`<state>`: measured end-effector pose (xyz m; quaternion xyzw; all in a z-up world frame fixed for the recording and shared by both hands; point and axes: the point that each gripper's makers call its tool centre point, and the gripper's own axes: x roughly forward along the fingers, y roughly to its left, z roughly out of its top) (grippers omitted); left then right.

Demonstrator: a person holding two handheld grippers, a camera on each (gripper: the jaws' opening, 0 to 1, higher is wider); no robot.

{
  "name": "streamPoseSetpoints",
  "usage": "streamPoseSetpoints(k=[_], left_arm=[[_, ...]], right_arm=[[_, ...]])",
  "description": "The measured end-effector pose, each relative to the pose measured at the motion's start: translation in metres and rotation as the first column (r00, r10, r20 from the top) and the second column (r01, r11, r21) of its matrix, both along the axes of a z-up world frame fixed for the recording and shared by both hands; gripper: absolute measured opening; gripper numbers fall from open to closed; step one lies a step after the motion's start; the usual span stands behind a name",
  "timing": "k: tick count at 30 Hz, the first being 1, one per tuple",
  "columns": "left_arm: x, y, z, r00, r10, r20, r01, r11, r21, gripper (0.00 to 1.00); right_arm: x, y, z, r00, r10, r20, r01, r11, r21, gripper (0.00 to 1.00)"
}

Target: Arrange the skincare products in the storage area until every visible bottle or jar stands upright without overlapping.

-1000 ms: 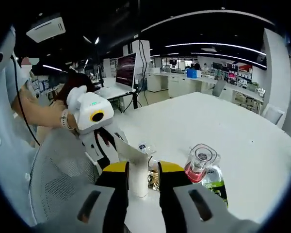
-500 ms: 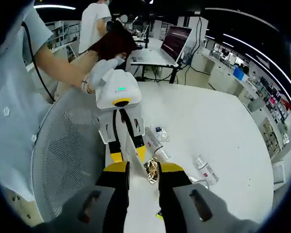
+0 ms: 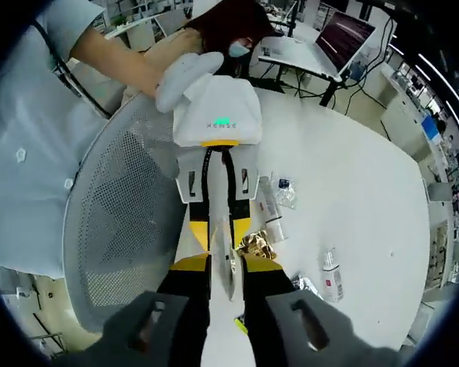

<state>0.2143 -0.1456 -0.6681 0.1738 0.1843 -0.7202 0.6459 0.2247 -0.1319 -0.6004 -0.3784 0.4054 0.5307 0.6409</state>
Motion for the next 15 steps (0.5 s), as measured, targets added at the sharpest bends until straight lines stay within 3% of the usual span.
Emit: streamPoseSetpoints(k=[5, 15], left_arm=[[0.003, 0.001, -0.001, 1.0, 0.017, 0.0, -0.017, 1.0, 0.002, 0.15], [0.017, -0.003, -0.004, 0.998, 0.051, 0.026, -0.052, 0.998, 0.021, 0.16]], right_arm=[[0.001, 0.0, -0.007, 0.999, 0.017, -0.043, -0.018, 1.0, -0.025, 0.12], [0.012, -0.002, -0.006, 1.0, -0.002, -0.01, 0.001, 0.999, -0.041, 0.07]])
